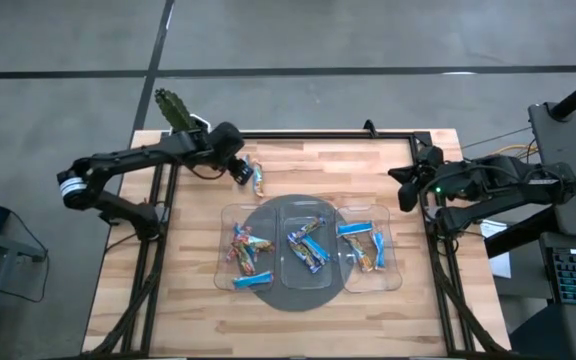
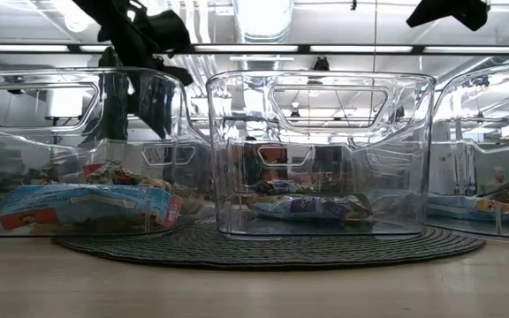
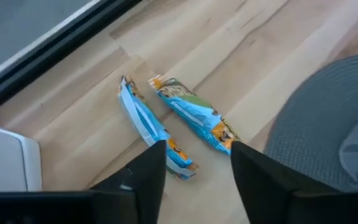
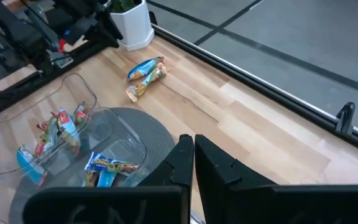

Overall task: Pick and place Granola Bars by type
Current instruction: Put the yellow granola bar into the right transparent bin

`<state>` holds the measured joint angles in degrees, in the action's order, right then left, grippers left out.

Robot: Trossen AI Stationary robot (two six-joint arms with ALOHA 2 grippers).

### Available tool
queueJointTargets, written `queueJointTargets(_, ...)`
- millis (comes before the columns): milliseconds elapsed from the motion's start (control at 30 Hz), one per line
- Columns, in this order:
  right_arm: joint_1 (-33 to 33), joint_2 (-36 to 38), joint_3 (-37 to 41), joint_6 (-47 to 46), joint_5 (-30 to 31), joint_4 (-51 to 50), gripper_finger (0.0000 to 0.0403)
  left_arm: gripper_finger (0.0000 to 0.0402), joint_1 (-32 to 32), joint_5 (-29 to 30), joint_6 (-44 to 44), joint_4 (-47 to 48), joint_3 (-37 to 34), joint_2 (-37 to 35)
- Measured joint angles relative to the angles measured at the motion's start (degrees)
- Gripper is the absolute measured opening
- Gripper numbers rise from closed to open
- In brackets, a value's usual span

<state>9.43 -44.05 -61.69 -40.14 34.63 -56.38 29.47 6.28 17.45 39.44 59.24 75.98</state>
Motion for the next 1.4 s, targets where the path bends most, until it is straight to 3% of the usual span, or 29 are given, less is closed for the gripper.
queueJointTargets(267, 0.0, 0.1, -0.4, 0.0, -0.09, 0.2, 0.0008, 0.0238, 2.81, -1.57, 4.85, 0.17, 2.27, 5.08)
queueJointTargets(400, 0.0, 0.15, -0.44, 0.0, -0.09, 0.2, 0.0008, 0.0259, 3.2, -2.39, 4.68, 0.67, 4.4, 8.71)
queueJointTargets(567, 0.0, 0.09, -0.44, 0.0, -0.09, 0.17, 0.0008, 0.0261, 3.2, -2.49, 3.37, 3.59, 7.58, 14.25)
queueJointTargets(833, 0.04, 0.15, -0.44, -0.31, -0.11, 0.17, 0.0008, 0.0261, 3.33, -0.09, 9.01, 10.97, 13.1, 20.67)
queueJointTargets(1400, 0.04, 0.15, -0.44, -0.32, -0.11, 0.09, 0.0008, 0.0261, 3.46, 2.82, 12.6, 11.11, 11.76, 28.59)
